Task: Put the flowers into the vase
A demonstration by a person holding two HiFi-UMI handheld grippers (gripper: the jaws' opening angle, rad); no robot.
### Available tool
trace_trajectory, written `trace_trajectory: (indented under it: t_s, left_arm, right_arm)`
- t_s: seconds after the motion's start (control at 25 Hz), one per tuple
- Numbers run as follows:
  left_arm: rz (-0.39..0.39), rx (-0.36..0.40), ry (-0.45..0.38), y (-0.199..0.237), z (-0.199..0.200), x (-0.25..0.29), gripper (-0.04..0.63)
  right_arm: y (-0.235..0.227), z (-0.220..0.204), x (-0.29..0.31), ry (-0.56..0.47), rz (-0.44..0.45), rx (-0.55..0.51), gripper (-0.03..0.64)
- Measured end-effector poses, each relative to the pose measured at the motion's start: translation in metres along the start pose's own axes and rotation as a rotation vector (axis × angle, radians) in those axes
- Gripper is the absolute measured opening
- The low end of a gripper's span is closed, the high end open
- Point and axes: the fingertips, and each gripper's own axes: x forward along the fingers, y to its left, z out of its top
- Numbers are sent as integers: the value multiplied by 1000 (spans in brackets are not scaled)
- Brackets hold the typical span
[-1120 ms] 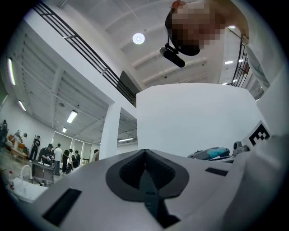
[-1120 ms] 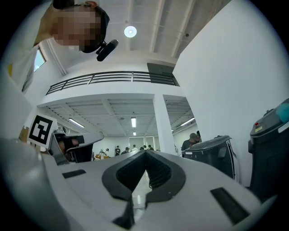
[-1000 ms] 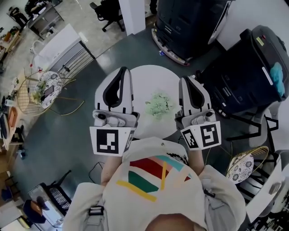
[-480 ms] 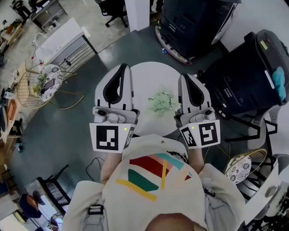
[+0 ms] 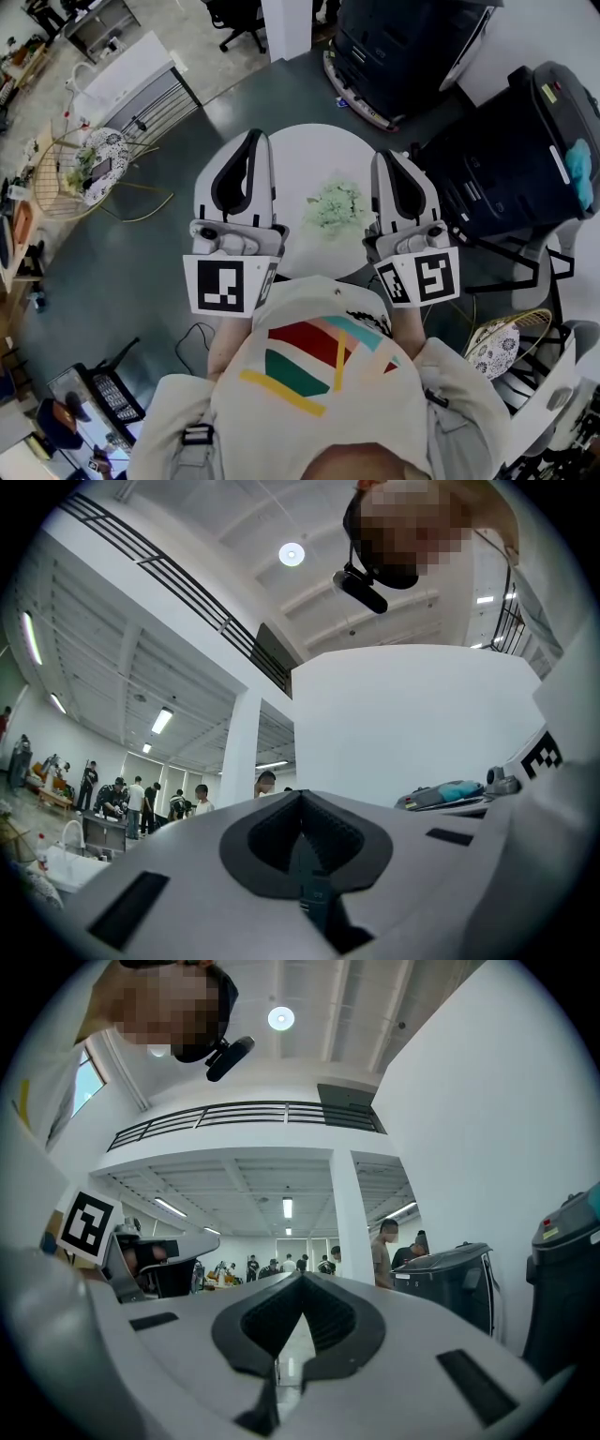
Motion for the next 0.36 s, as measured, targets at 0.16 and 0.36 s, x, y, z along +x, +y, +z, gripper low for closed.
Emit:
trace_trajectory:
  t_s: [0.16, 0.36]
  left_arm:
    - [3, 11, -3, -1, 1, -1, 8]
    - [15, 15, -17, 4, 5, 1, 8]
  right_arm:
    - [-2, -4, -3, 15, 4, -10, 8]
    - [-5, -7, -5, 26, 4, -7, 9]
